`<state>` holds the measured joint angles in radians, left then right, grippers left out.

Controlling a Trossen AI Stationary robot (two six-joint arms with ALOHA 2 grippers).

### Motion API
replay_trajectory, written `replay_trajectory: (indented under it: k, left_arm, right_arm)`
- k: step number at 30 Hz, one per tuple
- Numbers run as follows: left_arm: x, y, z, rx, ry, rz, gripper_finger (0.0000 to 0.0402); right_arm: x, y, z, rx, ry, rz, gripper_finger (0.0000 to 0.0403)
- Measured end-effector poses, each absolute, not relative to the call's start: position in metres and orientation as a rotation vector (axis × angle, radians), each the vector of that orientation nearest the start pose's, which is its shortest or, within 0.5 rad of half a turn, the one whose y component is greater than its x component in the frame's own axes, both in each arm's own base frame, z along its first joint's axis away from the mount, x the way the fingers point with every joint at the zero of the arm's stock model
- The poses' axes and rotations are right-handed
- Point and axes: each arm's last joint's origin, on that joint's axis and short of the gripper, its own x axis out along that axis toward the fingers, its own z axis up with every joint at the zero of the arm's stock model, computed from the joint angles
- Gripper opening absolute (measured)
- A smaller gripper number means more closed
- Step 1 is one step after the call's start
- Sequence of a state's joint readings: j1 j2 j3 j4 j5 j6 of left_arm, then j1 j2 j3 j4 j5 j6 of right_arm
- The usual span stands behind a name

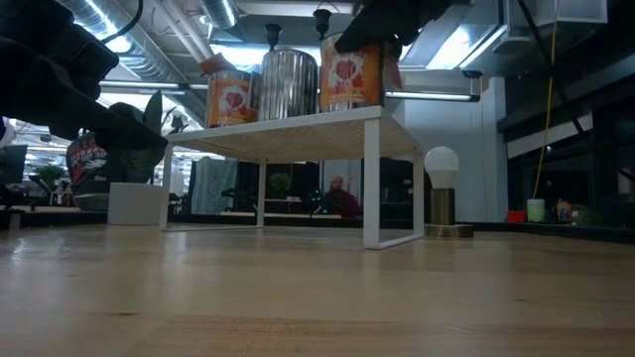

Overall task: Pick & Place candle stick holders
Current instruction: Put the orange scented candle on the shelf

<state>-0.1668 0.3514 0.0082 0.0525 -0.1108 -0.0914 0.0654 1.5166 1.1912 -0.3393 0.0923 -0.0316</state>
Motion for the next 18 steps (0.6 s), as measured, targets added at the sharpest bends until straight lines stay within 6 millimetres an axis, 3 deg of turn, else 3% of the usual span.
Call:
replay_trajectory:
  k: [11, 18]
  left_arm:
    - [0.114, -0.016, 0.141, -0.051, 0.29, -0.042, 0.04]
    - [0.114, -0.016, 0.141, -0.051, 0.29, -0.042, 0.04]
  right_arm:
    - [0.333, 0.012, 0.285, -0.055, 0.66, 0.014, 0.0398]
    - [0.335, 0.013, 0.3, -0.085, 0.641, 0.027, 0.0399]
